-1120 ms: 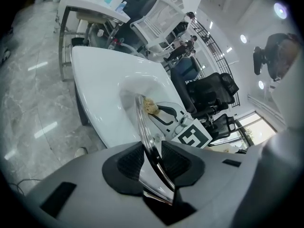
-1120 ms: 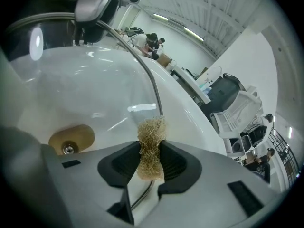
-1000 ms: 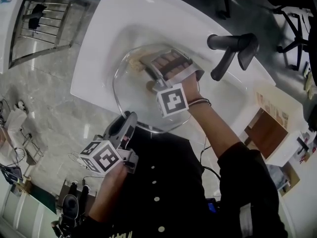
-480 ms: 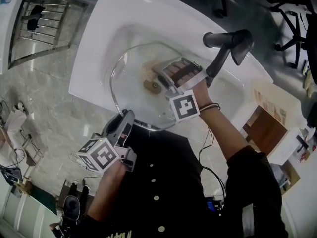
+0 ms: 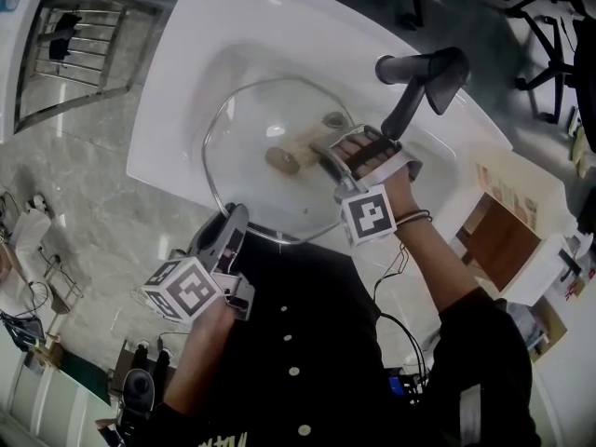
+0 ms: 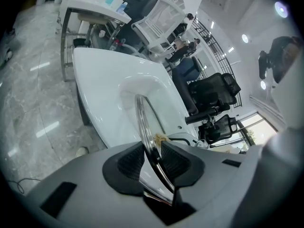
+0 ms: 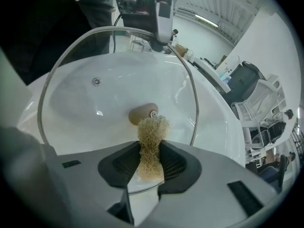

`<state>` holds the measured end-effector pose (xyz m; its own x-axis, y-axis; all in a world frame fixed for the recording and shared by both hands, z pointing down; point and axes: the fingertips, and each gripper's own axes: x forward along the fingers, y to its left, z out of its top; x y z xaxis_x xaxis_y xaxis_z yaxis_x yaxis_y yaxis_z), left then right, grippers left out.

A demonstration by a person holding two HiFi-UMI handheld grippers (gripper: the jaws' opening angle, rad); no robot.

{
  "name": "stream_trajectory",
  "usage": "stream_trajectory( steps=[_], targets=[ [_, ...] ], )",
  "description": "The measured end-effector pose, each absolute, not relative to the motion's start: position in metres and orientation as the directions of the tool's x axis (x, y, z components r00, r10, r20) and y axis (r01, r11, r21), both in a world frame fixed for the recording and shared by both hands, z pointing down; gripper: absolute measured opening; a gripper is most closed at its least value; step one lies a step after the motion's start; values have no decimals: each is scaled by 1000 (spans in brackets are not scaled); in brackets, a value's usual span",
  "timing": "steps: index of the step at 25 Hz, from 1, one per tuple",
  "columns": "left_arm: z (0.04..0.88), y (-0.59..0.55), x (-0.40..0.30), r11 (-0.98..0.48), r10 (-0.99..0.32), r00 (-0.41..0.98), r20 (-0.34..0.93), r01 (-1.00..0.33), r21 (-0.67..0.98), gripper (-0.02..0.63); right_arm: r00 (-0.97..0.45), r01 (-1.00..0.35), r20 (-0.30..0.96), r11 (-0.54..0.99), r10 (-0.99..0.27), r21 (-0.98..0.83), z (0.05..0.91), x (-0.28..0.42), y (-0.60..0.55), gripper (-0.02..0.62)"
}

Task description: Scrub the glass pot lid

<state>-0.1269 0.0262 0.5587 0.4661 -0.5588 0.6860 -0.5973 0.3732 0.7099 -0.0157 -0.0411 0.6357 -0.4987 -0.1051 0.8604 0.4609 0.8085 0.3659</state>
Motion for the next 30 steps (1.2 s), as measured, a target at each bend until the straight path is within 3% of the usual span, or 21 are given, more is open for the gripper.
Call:
stream_trajectory(
  steps=[23,26,30],
  targets=[
    [556,24,-126,368,-554,465,691,-607,704,126,-249,666,962,740,109,89,619,56,1,132],
    [557,25,-126,366,-553,465,691,-610,703,127,-337,604,940,777,48,177,611,42,-9,133],
    [558,25,-127,364,-549,467,693,-613,701,127,-565,380,821,857,-83,349,589,-16,-38,135]
  ],
)
